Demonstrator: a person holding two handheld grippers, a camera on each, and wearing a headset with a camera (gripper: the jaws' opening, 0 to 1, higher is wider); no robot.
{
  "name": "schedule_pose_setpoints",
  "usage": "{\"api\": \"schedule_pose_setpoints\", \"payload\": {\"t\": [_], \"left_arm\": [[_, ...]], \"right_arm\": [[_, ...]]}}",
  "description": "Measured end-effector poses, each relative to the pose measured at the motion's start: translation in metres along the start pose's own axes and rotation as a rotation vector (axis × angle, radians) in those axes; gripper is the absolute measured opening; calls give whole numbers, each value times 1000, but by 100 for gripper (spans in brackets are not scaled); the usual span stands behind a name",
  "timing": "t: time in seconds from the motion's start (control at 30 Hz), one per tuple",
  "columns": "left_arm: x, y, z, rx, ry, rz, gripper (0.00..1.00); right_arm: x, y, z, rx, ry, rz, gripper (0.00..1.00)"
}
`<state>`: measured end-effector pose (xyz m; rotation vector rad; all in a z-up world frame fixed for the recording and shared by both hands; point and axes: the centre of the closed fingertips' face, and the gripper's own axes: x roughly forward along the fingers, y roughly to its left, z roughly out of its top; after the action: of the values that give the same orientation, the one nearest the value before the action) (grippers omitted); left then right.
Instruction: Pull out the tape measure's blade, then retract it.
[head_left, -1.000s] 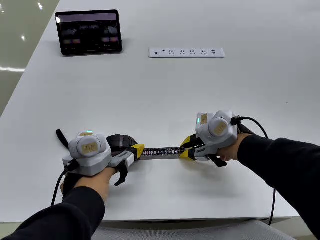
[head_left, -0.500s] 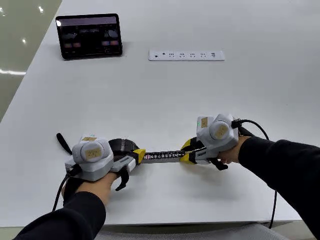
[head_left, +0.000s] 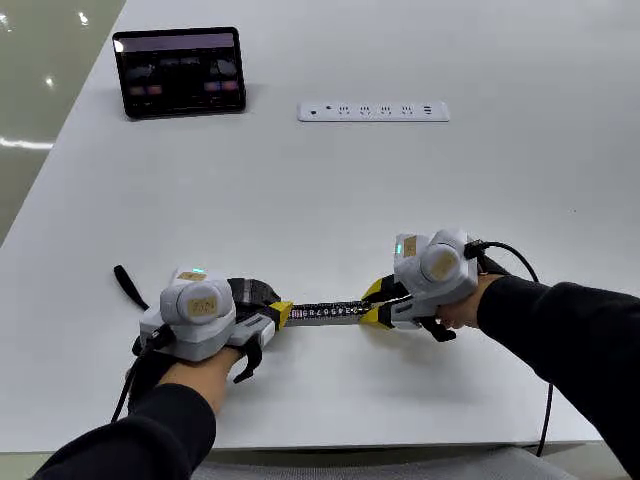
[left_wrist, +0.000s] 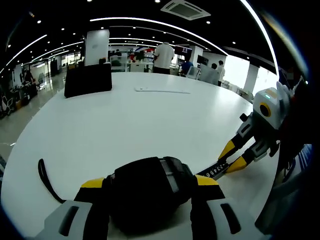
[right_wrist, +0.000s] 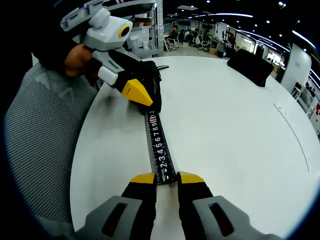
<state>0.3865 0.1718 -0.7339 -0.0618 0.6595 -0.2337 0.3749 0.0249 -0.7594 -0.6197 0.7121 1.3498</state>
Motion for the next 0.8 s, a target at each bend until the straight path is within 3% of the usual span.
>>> {"api": "schedule_pose_setpoints", "payload": {"t": [0.13,0.47,0.8], "left_arm": [[0,2,1,-69,-9,-7,62],[1,3,2,-70,-18,-22,62],[0,3,2,-71,-19,-26,62]], "right_arm": [[0,0,1,-15,4,-12,11],[4,-3,7,24,-27,1,11],[10,0,14,13,-29,10,11]]}}
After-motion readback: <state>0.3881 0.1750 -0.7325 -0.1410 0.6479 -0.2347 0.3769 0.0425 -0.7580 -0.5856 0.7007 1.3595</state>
